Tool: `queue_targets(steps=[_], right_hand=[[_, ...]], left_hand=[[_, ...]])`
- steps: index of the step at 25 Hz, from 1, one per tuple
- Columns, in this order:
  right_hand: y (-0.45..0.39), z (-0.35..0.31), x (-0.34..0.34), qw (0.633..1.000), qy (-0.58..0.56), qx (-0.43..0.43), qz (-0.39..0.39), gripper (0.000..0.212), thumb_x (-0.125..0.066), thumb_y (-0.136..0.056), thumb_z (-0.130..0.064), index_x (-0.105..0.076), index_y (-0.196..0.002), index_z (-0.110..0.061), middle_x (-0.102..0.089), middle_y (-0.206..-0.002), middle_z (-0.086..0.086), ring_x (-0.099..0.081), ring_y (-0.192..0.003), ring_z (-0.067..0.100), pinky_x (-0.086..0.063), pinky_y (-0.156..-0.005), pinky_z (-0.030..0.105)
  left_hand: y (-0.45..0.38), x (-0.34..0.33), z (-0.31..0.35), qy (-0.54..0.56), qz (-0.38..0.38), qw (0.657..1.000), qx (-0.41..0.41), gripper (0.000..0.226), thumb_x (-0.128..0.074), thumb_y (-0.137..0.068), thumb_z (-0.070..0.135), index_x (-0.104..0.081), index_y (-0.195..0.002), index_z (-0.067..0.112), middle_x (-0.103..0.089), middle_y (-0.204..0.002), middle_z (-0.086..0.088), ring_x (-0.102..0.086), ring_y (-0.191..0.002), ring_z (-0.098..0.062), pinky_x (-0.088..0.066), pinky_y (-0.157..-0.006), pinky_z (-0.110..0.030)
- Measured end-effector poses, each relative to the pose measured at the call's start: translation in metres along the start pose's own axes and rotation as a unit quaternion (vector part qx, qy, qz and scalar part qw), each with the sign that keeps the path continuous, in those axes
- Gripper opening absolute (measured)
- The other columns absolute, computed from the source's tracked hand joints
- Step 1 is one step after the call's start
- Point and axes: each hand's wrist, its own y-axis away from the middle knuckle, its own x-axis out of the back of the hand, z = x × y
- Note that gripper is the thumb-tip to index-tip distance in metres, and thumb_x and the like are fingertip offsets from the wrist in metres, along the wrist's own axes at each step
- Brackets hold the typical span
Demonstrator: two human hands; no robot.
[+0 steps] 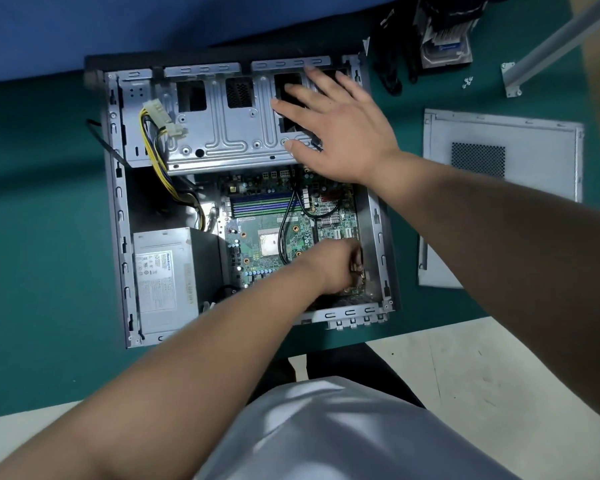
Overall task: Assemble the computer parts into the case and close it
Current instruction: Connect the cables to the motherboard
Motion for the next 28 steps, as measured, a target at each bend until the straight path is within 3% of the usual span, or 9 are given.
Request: queue_targets(steps=[5,10,12,15,16,18,21,25,28], right_hand=[[0.006,-0.002,0.003,0.999,-0.043,-0.011,0.004,0.06,-0.035,-0.099,-0.06,-0.037,-0.155,-0.04,-0.033,-0.164,-0.006,-0.021,-0.155,0.021,-0.015,-0.124,0.045],[0.056,-0.032,0.007,0.968,-0.201,-0.11,0.1,0.029,-0.054,-0.1,-0.021,-0.063,-0.127,-0.015,-0.051,-0.137,0.005,-0.043,-0.13,0.024,-0.039,-0.112,0.046],[0.085,-0.047,0.008,0.971,-0.191,-0.131,0.066,0.019,-0.058,-0.098,-0.018,-0.063,-0.116,-0.013,-0.05,-0.13,0.003,-0.043,-0.125,0.021,-0.042,-0.11,0.045],[0.111,-0.061,0.016,0.987,-0.123,-0.092,0.042,0.019,-0.06,-0.096,-0.017,-0.064,-0.113,-0.009,-0.048,-0.132,0.008,-0.049,-0.121,0.026,-0.049,-0.102,0.045],[0.115,-0.067,0.017,0.991,-0.111,-0.07,0.009,0.022,-0.059,-0.096,-0.017,-0.064,-0.116,-0.008,-0.049,-0.129,0.009,-0.052,-0.115,0.027,-0.052,-0.097,0.045],[0.121,-0.085,0.014,0.984,-0.104,-0.046,-0.136,0.029,-0.057,-0.097,-0.014,-0.061,-0.124,-0.007,-0.05,-0.122,0.01,-0.056,-0.104,0.027,-0.054,-0.093,0.044],[0.119,-0.106,-0.003,0.927,-0.14,-0.129,-0.323,0.027,-0.056,-0.099,-0.019,-0.059,-0.124,-0.008,-0.053,-0.113,0.01,-0.061,-0.096,0.03,-0.052,-0.078,0.037],[0.107,-0.115,-0.028,0.868,-0.264,-0.265,-0.327,0.036,-0.057,-0.101,-0.027,-0.049,-0.133,-0.012,-0.057,-0.109,0.01,-0.062,-0.093,0.029,-0.048,-0.071,0.032],[0.104,-0.119,-0.036,0.855,-0.289,-0.31,-0.3,0.035,-0.058,-0.101,-0.022,-0.046,-0.134,-0.017,-0.058,-0.104,0.006,-0.06,-0.08,0.021,-0.044,-0.062,0.03]], left_hand=[[0.044,0.04,-0.055,-0.138,0.132,0.982,-0.005,0.025,-0.06,-0.097,0.026,-0.059,-0.121,0.022,-0.066,-0.117,-0.009,-0.063,-0.105,-0.032,-0.055,-0.087,-0.042],[0.05,0.047,-0.081,0.015,0.18,0.98,0.08,0.053,-0.063,-0.099,0.024,-0.047,-0.149,0.016,-0.059,-0.139,-0.012,-0.06,-0.121,-0.031,-0.049,-0.101,-0.036],[0.039,0.048,-0.077,0.121,0.197,0.967,0.104,0.05,-0.064,-0.1,0.03,-0.051,-0.147,0.018,-0.066,-0.132,-0.009,-0.065,-0.11,-0.028,-0.052,-0.09,-0.031],[0.024,0.051,-0.069,0.208,0.211,0.946,0.133,0.035,-0.065,-0.1,0.031,-0.063,-0.134,0.021,-0.071,-0.118,-0.009,-0.067,-0.083,-0.019,-0.054,-0.063,-0.023],[0.021,0.052,-0.065,0.228,0.212,0.94,0.142,0.027,-0.065,-0.1,0.028,-0.067,-0.125,0.02,-0.072,-0.114,-0.011,-0.066,-0.081,-0.02,-0.058,-0.062,-0.026],[0.016,0.052,-0.06,0.296,0.199,0.921,0.156,0.012,-0.064,-0.1,0.02,-0.071,-0.109,0.017,-0.072,-0.107,-0.017,-0.067,-0.088,-0.03,-0.063,-0.081,-0.044],[0.012,0.052,-0.055,0.365,0.172,0.901,0.159,0.012,-0.059,-0.101,0.011,-0.068,-0.094,0.016,-0.069,-0.096,-0.017,-0.065,-0.083,-0.03,-0.061,-0.087,-0.051],[0.006,0.056,-0.057,0.431,0.139,0.879,0.149,0.014,-0.058,-0.1,0.006,-0.063,-0.09,0.014,-0.063,-0.086,-0.009,-0.063,-0.074,-0.024,-0.064,-0.075,-0.043],[0.004,0.061,-0.06,0.477,0.115,0.859,0.146,0.013,-0.058,-0.098,-0.001,-0.061,-0.092,0.009,-0.064,-0.09,-0.013,-0.065,-0.078,-0.026,-0.063,-0.082,-0.05]])
